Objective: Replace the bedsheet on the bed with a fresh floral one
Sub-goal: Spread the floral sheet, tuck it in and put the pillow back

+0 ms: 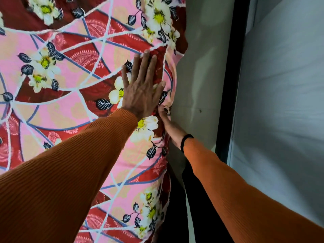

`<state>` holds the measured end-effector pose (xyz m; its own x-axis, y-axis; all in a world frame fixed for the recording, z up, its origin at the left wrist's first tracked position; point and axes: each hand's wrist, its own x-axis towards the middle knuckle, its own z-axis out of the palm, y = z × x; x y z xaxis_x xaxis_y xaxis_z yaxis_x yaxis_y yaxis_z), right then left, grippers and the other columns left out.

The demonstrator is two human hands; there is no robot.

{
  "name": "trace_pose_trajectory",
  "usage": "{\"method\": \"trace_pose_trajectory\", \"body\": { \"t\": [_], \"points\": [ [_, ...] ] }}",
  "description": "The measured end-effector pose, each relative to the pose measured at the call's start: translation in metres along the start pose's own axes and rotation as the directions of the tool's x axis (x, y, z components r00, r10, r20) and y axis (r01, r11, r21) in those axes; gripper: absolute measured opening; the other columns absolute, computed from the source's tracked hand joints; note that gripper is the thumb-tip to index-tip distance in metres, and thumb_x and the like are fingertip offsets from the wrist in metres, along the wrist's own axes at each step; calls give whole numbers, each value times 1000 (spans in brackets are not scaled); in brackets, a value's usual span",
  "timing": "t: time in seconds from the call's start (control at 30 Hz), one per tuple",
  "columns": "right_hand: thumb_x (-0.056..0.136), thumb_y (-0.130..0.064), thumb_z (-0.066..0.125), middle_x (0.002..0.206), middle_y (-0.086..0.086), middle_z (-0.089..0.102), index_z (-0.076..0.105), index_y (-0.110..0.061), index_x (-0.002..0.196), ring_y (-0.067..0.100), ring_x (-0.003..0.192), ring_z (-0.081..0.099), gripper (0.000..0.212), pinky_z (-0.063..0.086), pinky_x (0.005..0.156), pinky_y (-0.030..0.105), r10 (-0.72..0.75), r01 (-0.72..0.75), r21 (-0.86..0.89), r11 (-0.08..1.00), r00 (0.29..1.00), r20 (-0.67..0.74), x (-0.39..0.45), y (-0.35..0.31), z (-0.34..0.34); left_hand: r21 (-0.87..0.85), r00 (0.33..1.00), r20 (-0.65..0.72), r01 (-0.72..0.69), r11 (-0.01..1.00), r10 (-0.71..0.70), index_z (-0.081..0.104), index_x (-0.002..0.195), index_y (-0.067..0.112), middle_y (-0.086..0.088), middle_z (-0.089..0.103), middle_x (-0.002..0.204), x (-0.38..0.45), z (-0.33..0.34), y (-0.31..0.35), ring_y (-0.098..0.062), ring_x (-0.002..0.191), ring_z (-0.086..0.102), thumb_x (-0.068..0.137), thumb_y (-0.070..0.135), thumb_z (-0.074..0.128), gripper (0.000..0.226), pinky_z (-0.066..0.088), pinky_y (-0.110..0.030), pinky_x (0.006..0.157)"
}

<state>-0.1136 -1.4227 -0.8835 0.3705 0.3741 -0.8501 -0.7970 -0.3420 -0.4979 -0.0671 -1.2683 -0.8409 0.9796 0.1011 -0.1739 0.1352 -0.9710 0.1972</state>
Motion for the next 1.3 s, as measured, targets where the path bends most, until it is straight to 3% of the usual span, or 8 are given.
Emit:
{"method": "trace_pose_trajectory", "body": {
  "t": [0.13, 0.23, 0.33, 0.5, 0.7, 0.93, 1.07, 1.3],
  "points": [
    [91, -84, 22, 80, 6, 55, 54, -31, 82, 20, 80, 56, 62, 44, 75, 33, -5, -24, -638, 770, 999, -43, -24, -35, -37, -21, 1000, 7, 15, 1000, -15, 2, 164, 19, -2, -4, 172, 14, -9, 9, -24, 158, -8, 108, 56, 24, 71, 0, -62, 124],
    [98, -71, 39, 114, 6, 67, 61, -17, 131, 24, 105, 62, 67, 47, 96, 39, -121, 19, -424, 905, 969, -214, 8, -54, -70, -38, 1000, -8, 10, 999, -11, 3, 164, 20, -2, -3, 172, 39, -21, 14, -23, 158, -7, 108, 56, 24, 70, 1, -62, 124],
    [103, -24, 53, 113, 4, 66, 51, -18, 142, 21, 94, 62, 40, 52, 80, 37, -56, 64, 16, 998, 947, -315, 53, -97, -86, -42, 999, -48, 2, 999, -4, 5, 164, 21, -2, -1, 172, 73, -29, 15, -24, 158, -5, 108, 57, 23, 69, 2, -63, 123],
    [89, -9, 72, 102, 4, 76, 75, -16, 105, 20, 86, 70, 18, 60, 76, 33, -45, 89, 138, 987, 956, -290, 104, -137, -81, -49, 999, -52, -16, 999, 13, 3, 164, 21, -1, -3, 172, 114, -30, 7, -24, 158, -7, 108, 55, 23, 68, 0, -63, 123],
    [75, -24, 86, 77, 0, 74, 66, -25, 63, 24, 76, 72, 23, 62, 79, 42, -24, -78, -122, 989, 744, -668, 112, -124, -125, -90, 997, -41, -63, 994, 60, 7, 164, 21, -1, 0, 172, 138, -36, -7, -23, 158, -4, 108, 53, 26, 67, 2, -60, 124],
    [89, -45, 72, 91, 16, 77, 77, -13, 78, 30, 87, 72, 34, 58, 85, 37, -36, -98, -151, 984, 713, -701, 129, -160, -61, 64, 977, 73, -207, 976, 203, 7, 164, 20, -4, -5, 172, 142, -34, -14, -28, 158, -6, 105, 58, 25, 73, 4, -63, 123],
    [93, -21, 65, 115, 14, 70, 73, -10, 110, 30, 106, 67, 22, 51, 90, 30, -52, -64, -112, 992, 597, -800, 111, -163, -56, 64, 982, 84, -175, 982, 169, 8, 164, 20, -5, -4, 172, 146, -33, -9, -30, 158, -5, 102, 58, 24, 75, 5, -65, 121],
    [77, -89, 40, 81, 2, 68, 71, -24, 93, 27, 80, 65, 73, 56, 86, 54, 98, -23, 163, 986, 880, -465, 83, -128, -23, 92, 981, 73, -189, 978, 182, 7, 164, 19, -6, -4, 171, 154, -31, -10, -29, 158, -5, 100, 58, 30, 78, 6, -67, 120]
  ]
}}
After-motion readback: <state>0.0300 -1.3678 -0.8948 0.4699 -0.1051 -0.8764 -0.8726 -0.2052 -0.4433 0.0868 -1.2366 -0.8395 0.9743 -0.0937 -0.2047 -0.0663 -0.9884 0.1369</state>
